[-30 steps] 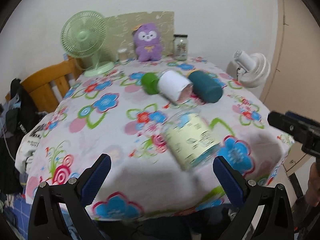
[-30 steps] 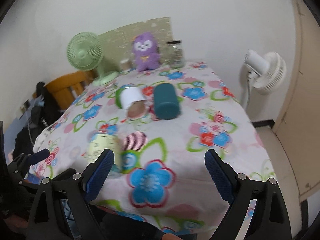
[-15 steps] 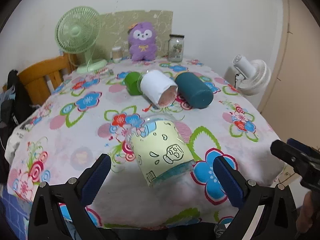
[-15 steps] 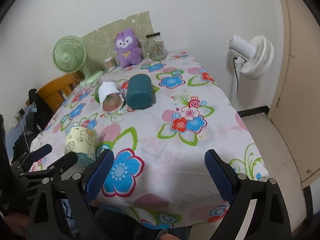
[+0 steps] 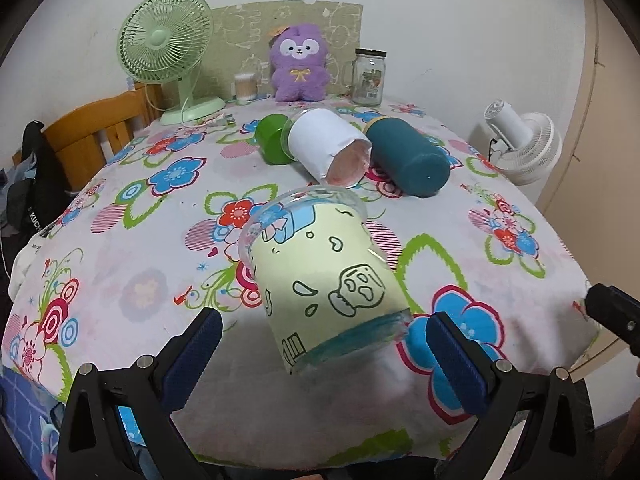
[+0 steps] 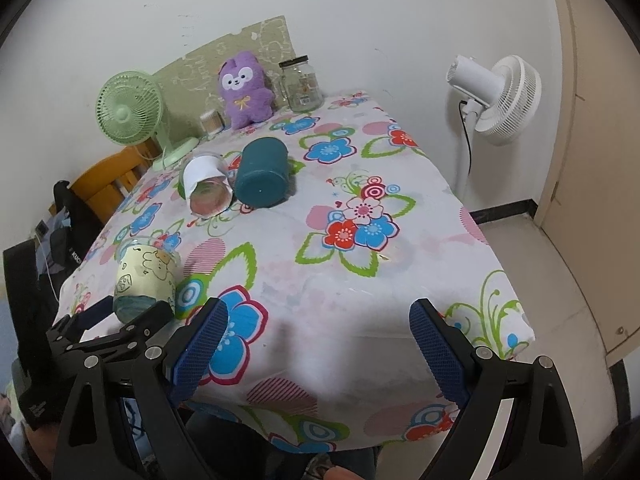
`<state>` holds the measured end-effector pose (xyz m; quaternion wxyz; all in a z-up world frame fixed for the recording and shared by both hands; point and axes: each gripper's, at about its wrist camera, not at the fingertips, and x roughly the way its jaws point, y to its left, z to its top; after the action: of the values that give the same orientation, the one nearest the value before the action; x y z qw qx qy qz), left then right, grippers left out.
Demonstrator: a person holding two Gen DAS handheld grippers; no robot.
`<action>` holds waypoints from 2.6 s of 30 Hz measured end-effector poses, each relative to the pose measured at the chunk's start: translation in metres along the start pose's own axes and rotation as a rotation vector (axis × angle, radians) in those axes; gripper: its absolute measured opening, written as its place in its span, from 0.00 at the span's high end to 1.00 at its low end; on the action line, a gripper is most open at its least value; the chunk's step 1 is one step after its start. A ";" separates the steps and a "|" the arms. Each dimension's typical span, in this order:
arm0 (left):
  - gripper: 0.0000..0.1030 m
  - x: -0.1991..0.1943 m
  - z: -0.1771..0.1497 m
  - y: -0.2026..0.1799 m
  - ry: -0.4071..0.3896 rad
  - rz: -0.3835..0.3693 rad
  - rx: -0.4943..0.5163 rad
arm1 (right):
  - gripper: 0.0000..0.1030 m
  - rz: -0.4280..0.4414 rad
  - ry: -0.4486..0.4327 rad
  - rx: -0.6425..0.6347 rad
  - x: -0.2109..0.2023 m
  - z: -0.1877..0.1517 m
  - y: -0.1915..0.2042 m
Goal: Flip cup upside down
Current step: 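Bring the held cup toward the left tool and grasp it with the left gripper while the right gripper releases, then rotate the cup in the left gripper so its teal base faces up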
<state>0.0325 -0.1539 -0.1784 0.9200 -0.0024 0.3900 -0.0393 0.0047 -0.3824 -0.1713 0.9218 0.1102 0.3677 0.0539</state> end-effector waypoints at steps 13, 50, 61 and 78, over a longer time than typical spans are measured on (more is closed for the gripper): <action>0.29 0.006 -0.001 0.003 -0.002 0.001 0.001 | 0.09 0.007 0.011 -0.003 0.002 -0.002 0.002; 0.31 -0.040 0.048 0.053 0.282 -0.088 0.204 | 0.09 0.098 0.024 -0.075 0.017 0.000 0.044; 0.32 -0.032 0.066 0.057 0.454 -0.135 0.270 | 0.09 0.106 0.029 -0.085 0.017 -0.002 0.050; 0.33 0.011 0.073 0.051 0.678 -0.159 0.289 | 0.09 0.097 0.035 -0.141 0.019 -0.002 0.059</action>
<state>0.0963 -0.1055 -0.1376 0.7237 0.1103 0.6613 -0.1636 0.0156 -0.3217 -0.1713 0.9171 0.0616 0.3731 0.1259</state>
